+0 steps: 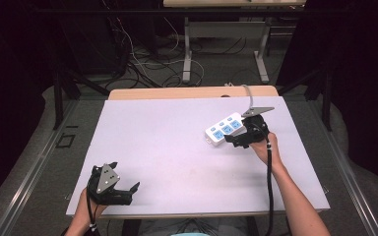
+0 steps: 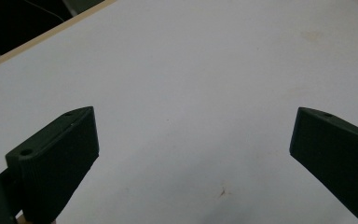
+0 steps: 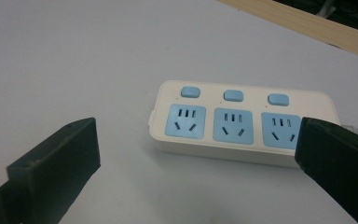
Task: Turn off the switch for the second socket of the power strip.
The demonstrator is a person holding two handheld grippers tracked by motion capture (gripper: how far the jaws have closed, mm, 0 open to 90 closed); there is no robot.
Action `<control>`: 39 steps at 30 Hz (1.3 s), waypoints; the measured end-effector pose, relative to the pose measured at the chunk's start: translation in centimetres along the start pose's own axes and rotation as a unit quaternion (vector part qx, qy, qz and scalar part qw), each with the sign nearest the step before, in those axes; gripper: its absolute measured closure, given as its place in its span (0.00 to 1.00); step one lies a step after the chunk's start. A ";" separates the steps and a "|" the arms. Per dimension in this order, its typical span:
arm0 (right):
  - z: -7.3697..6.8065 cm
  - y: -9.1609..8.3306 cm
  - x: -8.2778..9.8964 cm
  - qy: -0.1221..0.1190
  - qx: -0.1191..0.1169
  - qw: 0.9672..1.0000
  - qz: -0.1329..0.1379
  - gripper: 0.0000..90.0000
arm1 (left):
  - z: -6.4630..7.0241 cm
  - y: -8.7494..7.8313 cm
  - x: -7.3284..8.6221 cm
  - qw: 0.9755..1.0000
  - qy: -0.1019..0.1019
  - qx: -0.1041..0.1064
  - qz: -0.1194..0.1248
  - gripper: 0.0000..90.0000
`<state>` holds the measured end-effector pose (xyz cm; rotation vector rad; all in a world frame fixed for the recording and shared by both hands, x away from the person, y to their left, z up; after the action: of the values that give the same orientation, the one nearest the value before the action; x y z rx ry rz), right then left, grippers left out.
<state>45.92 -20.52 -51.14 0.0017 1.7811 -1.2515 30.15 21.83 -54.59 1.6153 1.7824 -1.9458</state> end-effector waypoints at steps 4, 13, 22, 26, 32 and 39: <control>-0.3 -0.5 0.5 -0.003 0.003 1.000 0.001 0.00 | 0.0 0.0 0.0 1.000 0.000 0.000 0.000 0.01; -1.7 -1.6 1.6 -0.012 0.000 1.000 -0.007 0.00 | 0.0 0.0 0.0 1.000 -0.001 0.001 0.000 0.01; -2.9 -2.6 3.1 -0.026 0.002 1.000 -0.012 0.00 | 0.0 0.1 0.0 1.000 0.001 -0.002 0.000 0.01; -3.5 -3.1 3.6 -0.029 0.000 0.999 -0.016 0.00 | 0.0 0.1 0.0 1.000 -0.001 0.000 -0.001 0.01; -4.2 -3.6 4.6 -0.034 -0.003 0.999 -0.019 0.00 | 0.0 0.1 0.0 1.000 -0.001 0.001 -0.001 0.01; -4.8 -4.3 5.8 -0.038 -0.001 0.999 -0.022 0.00 | 0.0 0.1 0.0 1.000 -0.001 0.000 -0.002 0.01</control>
<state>37.31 -21.77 -51.65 -0.0851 1.7256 -1.2646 30.23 21.74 -54.65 1.6122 1.7848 -1.9488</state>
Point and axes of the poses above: each handheld gripper's, and its own axes: y roughly forward along the jaws, x roughly out of its underside, z roughly to its right, the point moved 4 cm from there along y, roughly forward along the jaws, and after that the axes turned 11 degrees about -z, right-handed, at the moved point
